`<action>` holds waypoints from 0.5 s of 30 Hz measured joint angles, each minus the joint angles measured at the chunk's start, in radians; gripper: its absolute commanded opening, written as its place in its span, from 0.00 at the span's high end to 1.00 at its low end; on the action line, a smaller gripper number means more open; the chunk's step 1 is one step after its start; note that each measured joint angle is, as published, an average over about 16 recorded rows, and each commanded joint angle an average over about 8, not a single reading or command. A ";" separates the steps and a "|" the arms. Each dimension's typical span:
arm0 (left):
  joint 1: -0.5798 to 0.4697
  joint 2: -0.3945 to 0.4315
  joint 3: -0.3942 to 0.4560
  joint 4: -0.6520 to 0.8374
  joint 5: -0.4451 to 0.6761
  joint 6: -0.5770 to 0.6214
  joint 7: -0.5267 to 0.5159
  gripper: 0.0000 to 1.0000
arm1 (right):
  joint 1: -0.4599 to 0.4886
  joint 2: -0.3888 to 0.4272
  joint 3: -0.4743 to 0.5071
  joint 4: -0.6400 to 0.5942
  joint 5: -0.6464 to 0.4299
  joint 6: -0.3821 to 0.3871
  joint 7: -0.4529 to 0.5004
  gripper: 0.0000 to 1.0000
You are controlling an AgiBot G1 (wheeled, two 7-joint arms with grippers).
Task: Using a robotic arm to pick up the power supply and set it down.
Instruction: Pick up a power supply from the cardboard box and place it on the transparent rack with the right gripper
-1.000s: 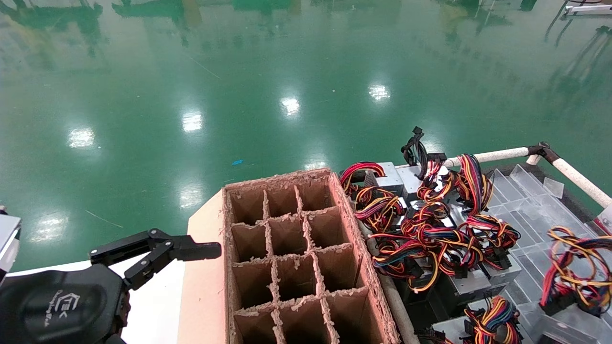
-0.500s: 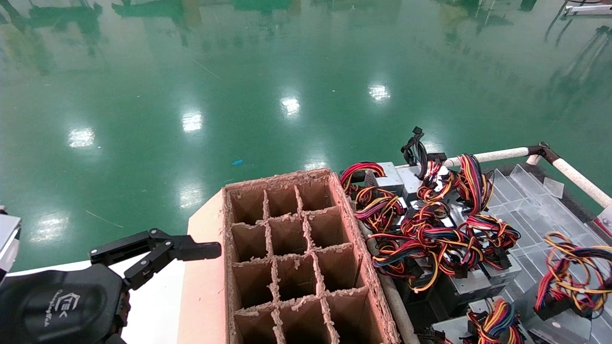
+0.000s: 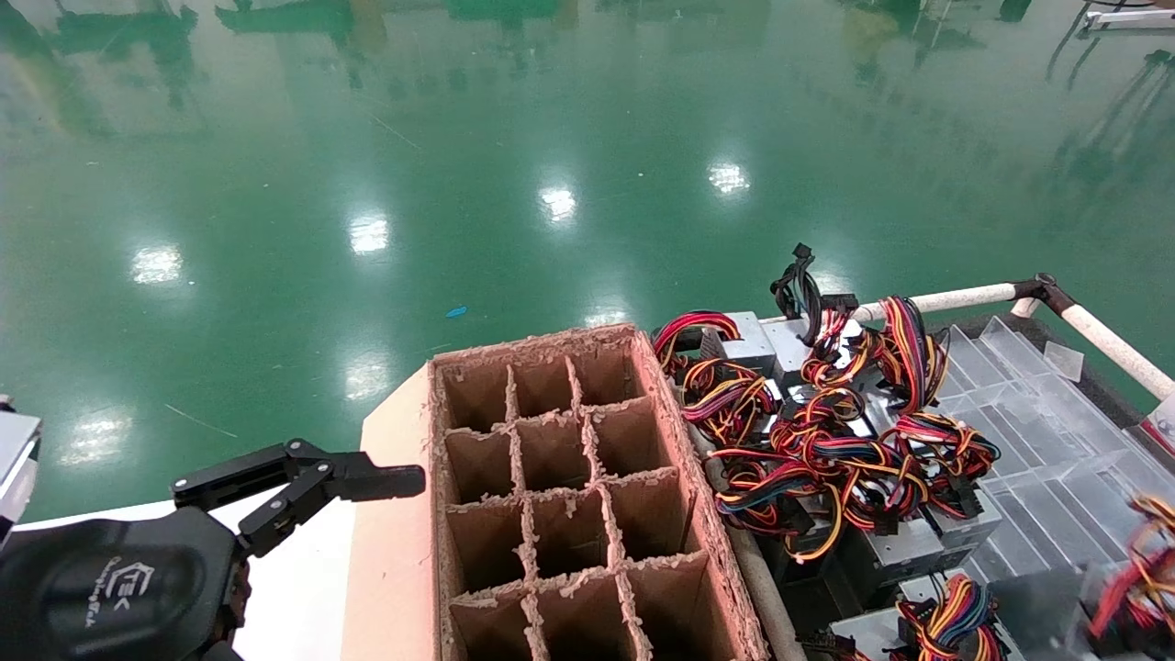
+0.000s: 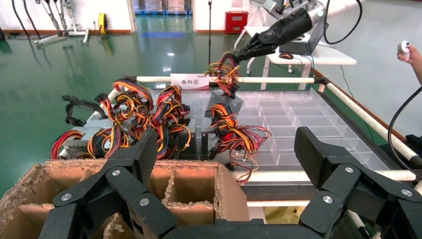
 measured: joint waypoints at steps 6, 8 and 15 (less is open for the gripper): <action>0.000 0.000 0.000 0.000 0.000 0.000 0.000 0.00 | -0.008 0.006 -0.056 -0.021 0.065 -0.029 -0.031 1.00; 0.000 0.000 0.000 0.000 0.000 0.000 0.000 0.00 | -0.008 0.001 -0.069 -0.029 0.081 -0.037 -0.038 1.00; 0.000 0.000 0.001 0.000 -0.001 0.000 0.000 0.00 | -0.002 -0.040 -0.084 -0.060 0.102 -0.051 -0.051 1.00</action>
